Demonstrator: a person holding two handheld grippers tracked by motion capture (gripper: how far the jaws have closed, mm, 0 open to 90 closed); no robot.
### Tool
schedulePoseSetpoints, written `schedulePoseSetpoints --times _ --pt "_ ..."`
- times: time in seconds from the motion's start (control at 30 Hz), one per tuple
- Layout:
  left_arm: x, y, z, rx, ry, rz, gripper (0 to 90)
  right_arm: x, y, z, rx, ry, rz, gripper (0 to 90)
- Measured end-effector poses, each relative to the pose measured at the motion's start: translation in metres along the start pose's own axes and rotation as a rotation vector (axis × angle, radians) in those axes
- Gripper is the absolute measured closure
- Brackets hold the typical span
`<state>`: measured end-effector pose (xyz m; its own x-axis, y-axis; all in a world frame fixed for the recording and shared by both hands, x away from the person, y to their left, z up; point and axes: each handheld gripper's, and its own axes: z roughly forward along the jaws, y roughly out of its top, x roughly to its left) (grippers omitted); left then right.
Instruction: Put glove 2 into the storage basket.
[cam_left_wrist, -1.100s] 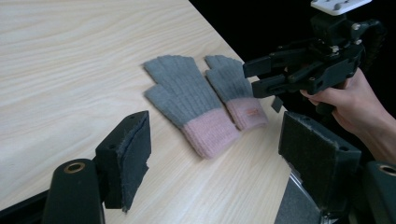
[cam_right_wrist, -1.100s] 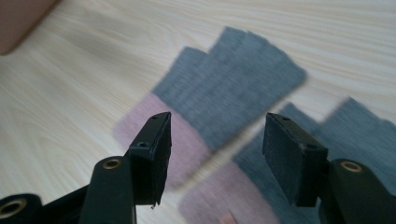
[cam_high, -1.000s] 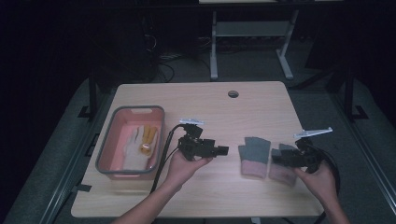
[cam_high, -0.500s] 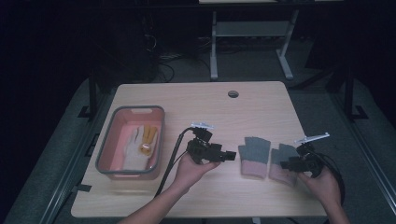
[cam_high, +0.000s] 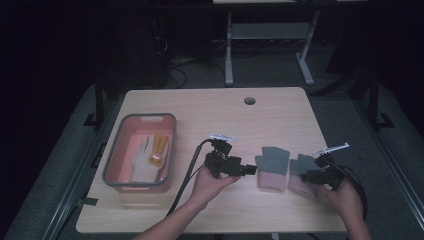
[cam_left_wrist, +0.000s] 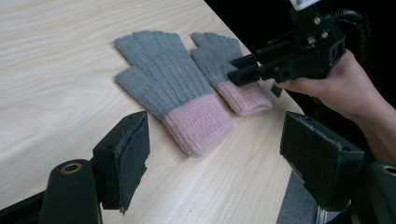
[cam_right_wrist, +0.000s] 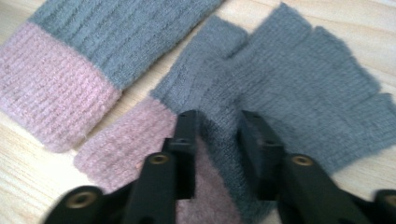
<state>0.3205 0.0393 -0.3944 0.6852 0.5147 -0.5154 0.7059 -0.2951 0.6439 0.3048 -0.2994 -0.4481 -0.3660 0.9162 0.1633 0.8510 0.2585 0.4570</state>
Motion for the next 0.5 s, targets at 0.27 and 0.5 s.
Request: schedulePoseSetpoints --times 0.27,0.5 --pt "0.000 0.001 -0.003 -0.002 0.006 0.002 24.3 -0.007 -0.009 0.000 -0.071 0.054 0.065 79.6" --pt "0.005 0.002 -0.003 -0.006 0.009 -0.007 24.3 -0.007 -0.007 -0.012 -0.101 0.066 0.083 85.0"
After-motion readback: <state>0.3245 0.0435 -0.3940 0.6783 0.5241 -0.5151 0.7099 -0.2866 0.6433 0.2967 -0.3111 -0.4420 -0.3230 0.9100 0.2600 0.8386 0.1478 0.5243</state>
